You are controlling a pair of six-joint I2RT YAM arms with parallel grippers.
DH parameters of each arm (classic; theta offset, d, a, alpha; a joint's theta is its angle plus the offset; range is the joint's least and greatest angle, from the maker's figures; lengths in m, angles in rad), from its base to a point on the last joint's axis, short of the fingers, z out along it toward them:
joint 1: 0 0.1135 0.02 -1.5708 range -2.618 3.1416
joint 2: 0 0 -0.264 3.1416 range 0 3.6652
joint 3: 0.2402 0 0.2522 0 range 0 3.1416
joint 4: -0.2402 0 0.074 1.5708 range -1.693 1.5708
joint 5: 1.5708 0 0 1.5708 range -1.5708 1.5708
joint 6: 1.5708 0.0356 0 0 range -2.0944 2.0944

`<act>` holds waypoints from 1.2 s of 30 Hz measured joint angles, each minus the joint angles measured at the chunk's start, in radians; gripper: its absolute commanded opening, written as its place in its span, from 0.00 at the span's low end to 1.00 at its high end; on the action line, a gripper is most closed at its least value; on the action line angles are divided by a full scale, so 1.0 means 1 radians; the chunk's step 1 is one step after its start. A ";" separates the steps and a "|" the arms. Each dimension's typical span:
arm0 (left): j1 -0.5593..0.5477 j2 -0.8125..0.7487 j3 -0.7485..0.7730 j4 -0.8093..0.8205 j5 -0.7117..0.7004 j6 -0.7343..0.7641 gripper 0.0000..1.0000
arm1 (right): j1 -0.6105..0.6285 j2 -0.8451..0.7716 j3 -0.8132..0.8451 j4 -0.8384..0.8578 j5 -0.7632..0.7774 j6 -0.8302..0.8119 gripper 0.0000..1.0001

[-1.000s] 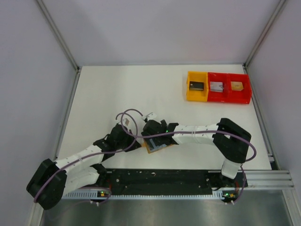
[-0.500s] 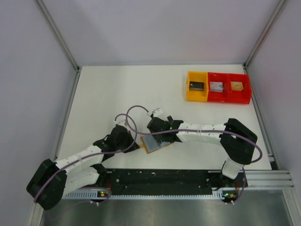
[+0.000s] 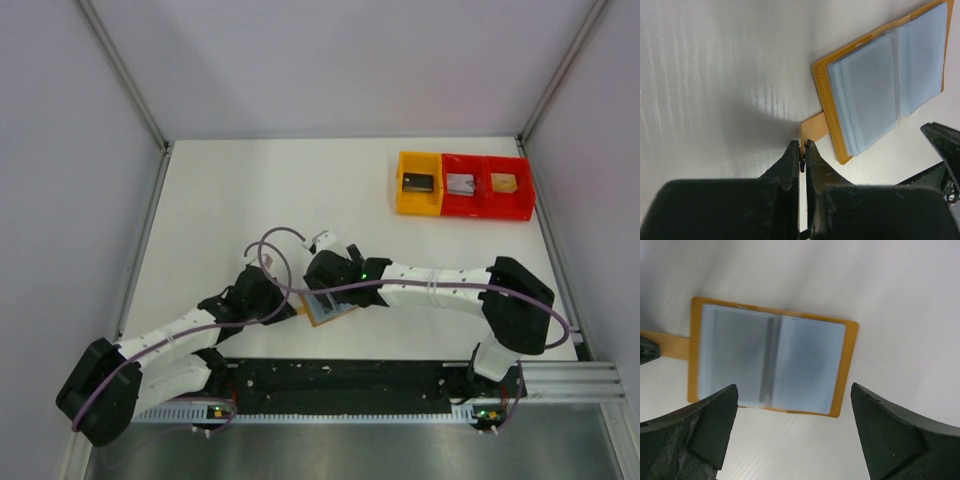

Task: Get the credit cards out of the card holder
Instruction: Remove the credit card from the card holder.

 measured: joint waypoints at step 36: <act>0.000 -0.014 -0.001 -0.010 0.003 0.007 0.00 | 0.044 0.192 0.124 -0.023 0.027 -0.053 0.91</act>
